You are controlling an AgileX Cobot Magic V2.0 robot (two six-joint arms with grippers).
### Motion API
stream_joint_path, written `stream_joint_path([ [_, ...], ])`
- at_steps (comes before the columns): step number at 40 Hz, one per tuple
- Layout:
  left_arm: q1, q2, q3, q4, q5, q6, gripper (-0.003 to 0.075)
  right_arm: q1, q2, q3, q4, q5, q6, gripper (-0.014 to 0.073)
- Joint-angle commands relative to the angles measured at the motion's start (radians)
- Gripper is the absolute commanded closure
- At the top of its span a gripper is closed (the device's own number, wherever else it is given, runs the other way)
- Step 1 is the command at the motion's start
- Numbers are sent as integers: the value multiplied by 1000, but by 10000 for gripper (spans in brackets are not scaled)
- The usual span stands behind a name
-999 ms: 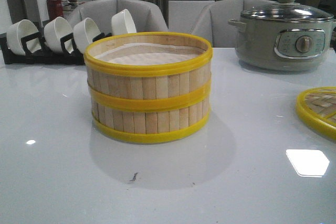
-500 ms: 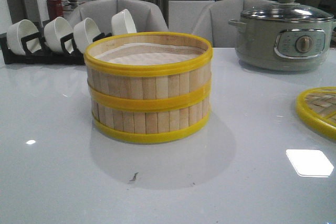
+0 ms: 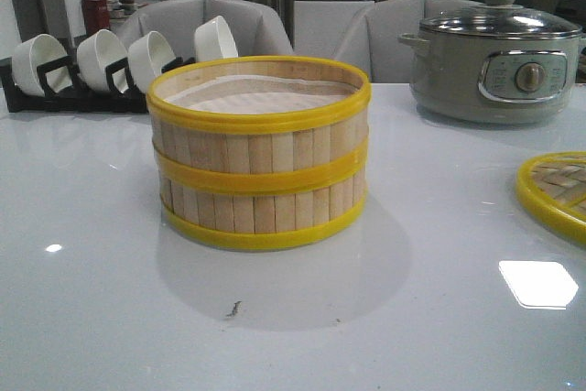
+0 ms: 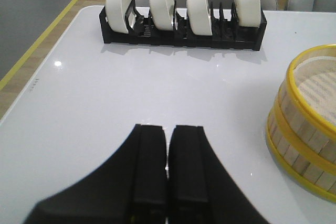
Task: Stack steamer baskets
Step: 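Move the right gripper down over the center hub of the woven lid, then grasp the lid's center hub with the right gripper and lift it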
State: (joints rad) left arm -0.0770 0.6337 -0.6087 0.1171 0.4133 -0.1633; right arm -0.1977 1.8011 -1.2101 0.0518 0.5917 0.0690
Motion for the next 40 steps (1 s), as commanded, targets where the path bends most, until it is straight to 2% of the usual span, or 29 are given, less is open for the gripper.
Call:
stream_joint_path([
  [1, -2, -3, -31, -4, -78, -12, 635, 0, -43, -32, 7, -46, -1, 243],
  [19, -2, -3, -31, -4, -78, -12, 635, 0, -28, -32, 9, -66, -1, 243],
  [27, -2, -3, -31, -4, -78, -12, 635, 0, -28, -32, 9, -71, -1, 286],
  [40, -2, -3, -31, -4, -78, -12, 635, 0, -28, -32, 9, -70, -1, 286],
])
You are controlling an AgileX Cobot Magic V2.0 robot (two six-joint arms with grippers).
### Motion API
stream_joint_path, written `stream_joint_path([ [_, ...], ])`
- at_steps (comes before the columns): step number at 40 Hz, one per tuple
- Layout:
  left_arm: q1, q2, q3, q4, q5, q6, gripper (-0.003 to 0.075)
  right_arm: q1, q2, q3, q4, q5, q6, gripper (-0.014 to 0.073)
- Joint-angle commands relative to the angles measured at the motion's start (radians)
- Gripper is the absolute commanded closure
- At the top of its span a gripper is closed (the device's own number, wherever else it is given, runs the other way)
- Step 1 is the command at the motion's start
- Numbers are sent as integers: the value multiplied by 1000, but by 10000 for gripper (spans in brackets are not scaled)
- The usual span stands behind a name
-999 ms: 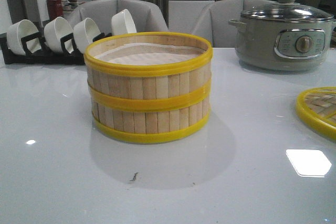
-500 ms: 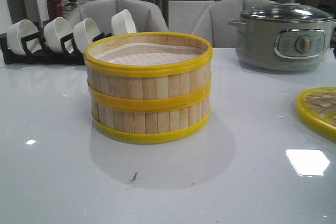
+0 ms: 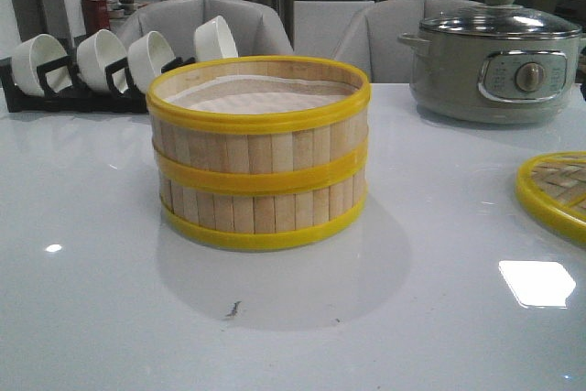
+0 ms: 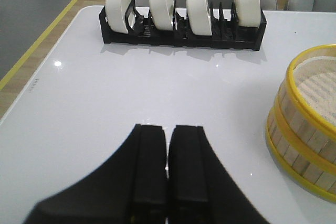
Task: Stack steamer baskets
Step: 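Grasp the lid's center hub with the right gripper and lift it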
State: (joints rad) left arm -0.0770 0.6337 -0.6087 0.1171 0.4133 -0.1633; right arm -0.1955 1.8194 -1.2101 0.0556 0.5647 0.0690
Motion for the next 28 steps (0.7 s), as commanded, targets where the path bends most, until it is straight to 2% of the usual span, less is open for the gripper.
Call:
stream_joint_path([
  [1, -2, -3, -31, -4, -78, -12, 635, -2, -46, -32, 5, -43, -1, 286],
  [22, -2, -3, -31, -4, -78, -12, 635, -2, -18, -32, 5, -36, -1, 288],
  [25, -2, -3, -31, -4, -78, -12, 635, -2, -18, -32, 5, -36, -1, 329],
  [28, -2, -3, -31, -4, -78, -12, 635, -2, -18, -32, 5, -36, -1, 419],
])
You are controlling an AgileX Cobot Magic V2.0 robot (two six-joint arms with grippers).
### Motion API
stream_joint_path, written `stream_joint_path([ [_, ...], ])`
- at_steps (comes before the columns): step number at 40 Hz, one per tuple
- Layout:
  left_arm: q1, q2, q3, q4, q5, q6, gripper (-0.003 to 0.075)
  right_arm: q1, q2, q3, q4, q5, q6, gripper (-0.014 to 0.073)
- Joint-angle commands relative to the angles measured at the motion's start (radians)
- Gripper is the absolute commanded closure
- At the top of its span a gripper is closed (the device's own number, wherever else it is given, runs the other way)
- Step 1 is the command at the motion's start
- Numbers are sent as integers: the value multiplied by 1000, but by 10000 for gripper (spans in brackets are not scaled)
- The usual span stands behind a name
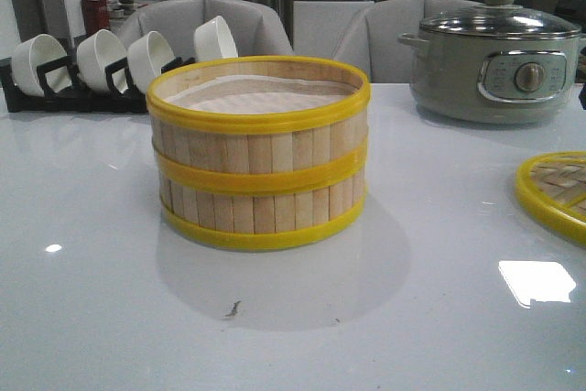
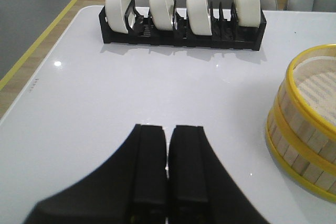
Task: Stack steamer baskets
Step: 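Grasp the lid's center hub with the right gripper and lift it, then carry the lid over the stack and lower it onto the top basket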
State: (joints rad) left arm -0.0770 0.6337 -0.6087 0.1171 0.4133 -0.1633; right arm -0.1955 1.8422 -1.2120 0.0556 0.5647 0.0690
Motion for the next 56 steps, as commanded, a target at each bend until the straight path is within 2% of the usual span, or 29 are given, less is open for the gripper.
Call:
stream_joint_path([
  [1, -2, -3, -31, -4, -78, -12, 635, -2, -41, -30, 5, -36, -1, 463],
  [4, -2, -3, -31, -4, -78, -12, 635, -2, -41, -30, 5, -36, -1, 553],
  [6, -2, -3, -31, -4, -78, -12, 635, -2, -43, -31, 5, -36, -1, 530],
  [13, -2, -3, -31, -4, -78, -12, 635, 25, -68, -81, 5, 19, -1, 537],
  [22, -2, -3, -31, -4, -78, -12, 635, 107, -110, -261, 5, 156, -1, 537],
  [30, -2, -3, -31, -4, -78, -12, 635, 238, -113, -474, 8, 288, -1, 537],
  [39, -2, -3, -31, -4, -78, -12, 635, 437, -97, -645, 23, 313, -1, 537],
  [46, -2, -3, -31, -4, -78, -12, 635, 583, -15, -784, 34, 347, -1, 537],
  [56, -2, -3, -31, -4, -78, -12, 635, 693, 132, -956, 65, 421, -1, 537],
])
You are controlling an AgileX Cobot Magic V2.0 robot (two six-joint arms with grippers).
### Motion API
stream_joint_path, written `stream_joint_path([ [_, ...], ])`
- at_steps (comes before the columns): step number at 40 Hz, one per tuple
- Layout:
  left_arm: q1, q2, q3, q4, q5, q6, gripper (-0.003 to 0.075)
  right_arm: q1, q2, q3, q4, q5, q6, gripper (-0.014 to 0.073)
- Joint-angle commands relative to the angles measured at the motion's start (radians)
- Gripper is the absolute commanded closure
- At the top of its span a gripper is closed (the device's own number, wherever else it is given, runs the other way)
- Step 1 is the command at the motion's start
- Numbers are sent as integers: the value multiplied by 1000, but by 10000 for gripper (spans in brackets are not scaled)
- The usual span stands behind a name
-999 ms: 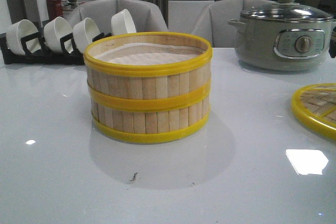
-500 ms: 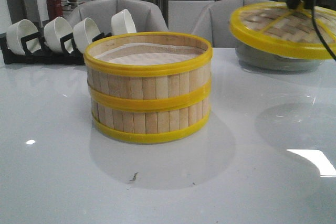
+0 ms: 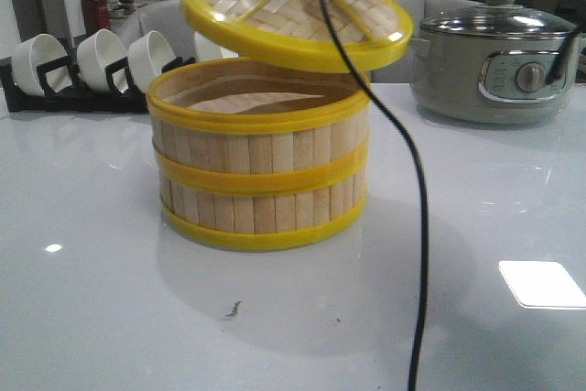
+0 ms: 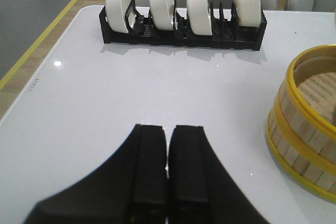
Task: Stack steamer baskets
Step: 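Carry the lid over the stack and lower it onto the top basket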
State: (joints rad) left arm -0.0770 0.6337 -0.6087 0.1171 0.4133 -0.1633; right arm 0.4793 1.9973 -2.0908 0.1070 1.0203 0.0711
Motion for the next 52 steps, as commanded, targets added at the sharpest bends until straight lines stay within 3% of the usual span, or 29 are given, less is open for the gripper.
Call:
stream_joint_path([
  [1, -2, -3, -31, -4, -78, -12, 635, 24, -12, -88, 13, -31, -3, 537],
  [13, -2, -3, -31, -4, -78, -12, 635, 49, 71, -137, 13, -1, -3, 537],
  [52, -2, -3, -31, -4, -78, -12, 635, 49, 74, -137, 13, 48, -3, 522],
])
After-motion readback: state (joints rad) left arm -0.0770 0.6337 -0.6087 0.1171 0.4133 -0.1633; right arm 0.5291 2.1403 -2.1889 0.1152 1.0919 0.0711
